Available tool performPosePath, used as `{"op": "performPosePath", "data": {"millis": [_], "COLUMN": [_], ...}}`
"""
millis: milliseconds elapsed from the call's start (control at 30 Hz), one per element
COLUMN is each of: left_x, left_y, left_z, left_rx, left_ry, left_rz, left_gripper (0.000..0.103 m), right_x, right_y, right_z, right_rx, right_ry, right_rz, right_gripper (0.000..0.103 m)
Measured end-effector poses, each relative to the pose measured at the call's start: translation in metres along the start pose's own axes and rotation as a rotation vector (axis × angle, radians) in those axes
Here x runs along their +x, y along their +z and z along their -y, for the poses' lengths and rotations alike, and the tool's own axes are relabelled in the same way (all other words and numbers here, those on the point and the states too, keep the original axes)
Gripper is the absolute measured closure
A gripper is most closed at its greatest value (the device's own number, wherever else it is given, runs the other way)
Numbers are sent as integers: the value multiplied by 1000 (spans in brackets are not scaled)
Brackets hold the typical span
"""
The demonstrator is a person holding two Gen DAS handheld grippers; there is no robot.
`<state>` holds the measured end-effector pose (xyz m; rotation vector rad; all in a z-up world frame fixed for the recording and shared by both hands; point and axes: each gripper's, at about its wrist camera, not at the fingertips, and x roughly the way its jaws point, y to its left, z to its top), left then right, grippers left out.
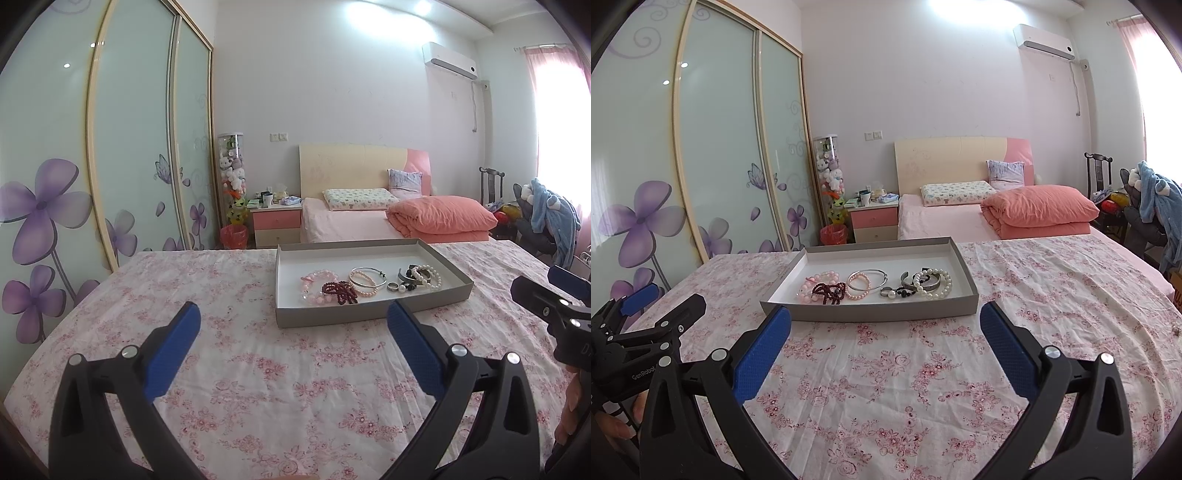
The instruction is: Organize jewelry
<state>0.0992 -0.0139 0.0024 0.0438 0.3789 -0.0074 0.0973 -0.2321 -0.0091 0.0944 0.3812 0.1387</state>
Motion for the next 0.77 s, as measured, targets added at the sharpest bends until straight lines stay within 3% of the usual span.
{"op": "performPosePath", "data": {"millis": [767], "left_x": [0], "left_y": [-1], "left_z": [3], "left_rx": [4], "left_ry": [-9], "left_rz": [-10], "left_gripper": [4], "right_x": [2], "right_y": [-4], "right_z": [0], "right_rx": [3], "right_ry": [1], "right_rz": [-8], "right_gripper": [2]}}
